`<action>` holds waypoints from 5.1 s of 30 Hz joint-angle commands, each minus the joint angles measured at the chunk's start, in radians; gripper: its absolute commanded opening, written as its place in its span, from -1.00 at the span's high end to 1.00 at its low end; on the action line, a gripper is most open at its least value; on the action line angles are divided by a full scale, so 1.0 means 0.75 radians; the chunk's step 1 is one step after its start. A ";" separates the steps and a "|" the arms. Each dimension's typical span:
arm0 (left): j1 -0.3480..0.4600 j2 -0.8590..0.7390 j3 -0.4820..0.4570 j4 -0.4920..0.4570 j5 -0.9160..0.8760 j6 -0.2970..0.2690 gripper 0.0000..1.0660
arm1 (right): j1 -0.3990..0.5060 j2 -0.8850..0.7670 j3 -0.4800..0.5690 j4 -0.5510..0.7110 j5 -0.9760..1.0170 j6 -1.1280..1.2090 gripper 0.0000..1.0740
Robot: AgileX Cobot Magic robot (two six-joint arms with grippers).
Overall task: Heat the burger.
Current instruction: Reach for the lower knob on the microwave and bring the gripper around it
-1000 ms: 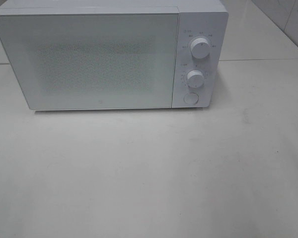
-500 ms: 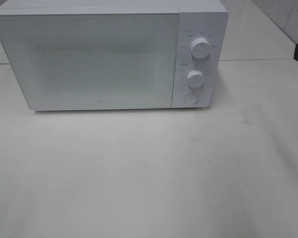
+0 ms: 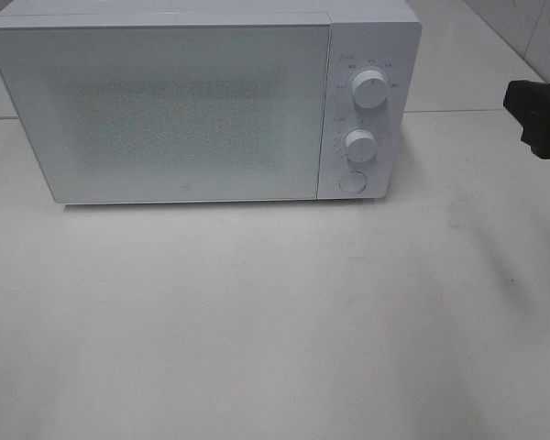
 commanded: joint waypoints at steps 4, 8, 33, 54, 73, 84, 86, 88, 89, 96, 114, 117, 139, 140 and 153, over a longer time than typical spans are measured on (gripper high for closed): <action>-0.001 -0.035 0.003 0.000 -0.019 -0.009 -0.84 | -0.001 0.085 0.048 0.036 -0.241 -0.060 -0.40; -0.001 -0.035 0.003 0.000 -0.019 -0.009 -0.84 | -0.001 0.168 0.093 0.135 -0.421 -0.136 -0.40; -0.001 -0.035 0.003 0.000 -0.019 -0.009 -0.84 | 0.527 0.687 0.136 0.855 -1.103 -0.391 -0.40; -0.001 -0.035 0.003 0.000 -0.019 -0.009 -0.84 | 0.884 0.873 -0.044 1.207 -1.207 -0.545 -0.40; -0.001 -0.035 0.003 0.001 -0.019 -0.009 -0.84 | 0.895 1.065 -0.228 1.229 -1.252 -0.521 -0.40; -0.001 -0.035 0.003 0.001 -0.019 -0.009 -0.84 | 0.853 1.185 -0.369 1.229 -1.252 -0.524 -0.40; -0.001 -0.035 0.003 0.001 -0.019 -0.009 -0.84 | 0.847 1.196 -0.392 1.227 -1.252 -0.527 -0.40; -0.001 -0.035 0.003 0.001 -0.019 -0.009 -0.84 | 0.835 1.205 -0.409 1.224 -1.252 -0.529 -0.40; -0.001 -0.035 0.003 0.001 -0.019 -0.009 -0.84 | 0.832 1.213 -0.419 1.220 -1.252 -0.528 -0.40; -0.001 -0.035 0.003 0.001 -0.019 -0.009 -0.84 | 0.800 1.299 -0.491 1.211 -1.253 -0.528 -0.40; -0.001 -0.035 0.003 0.001 -0.019 -0.009 -0.84 | 0.708 1.428 -0.617 1.108 -1.247 -0.497 -0.40; -0.001 -0.033 0.003 0.001 -0.019 -0.009 -0.84 | 0.708 1.428 -0.619 1.111 -1.251 -0.497 -0.40; -0.001 -0.025 0.003 0.001 -0.019 -0.009 -0.84 | 0.708 1.428 -0.644 1.112 -1.195 -0.493 0.68; -0.001 -0.025 0.003 0.001 -0.019 -0.009 -0.84 | 0.708 1.428 -0.644 1.112 -1.167 -0.491 0.84; -0.001 -0.025 0.003 0.001 -0.019 -0.009 -0.84 | 0.708 1.428 -0.644 1.107 -1.165 -0.435 1.00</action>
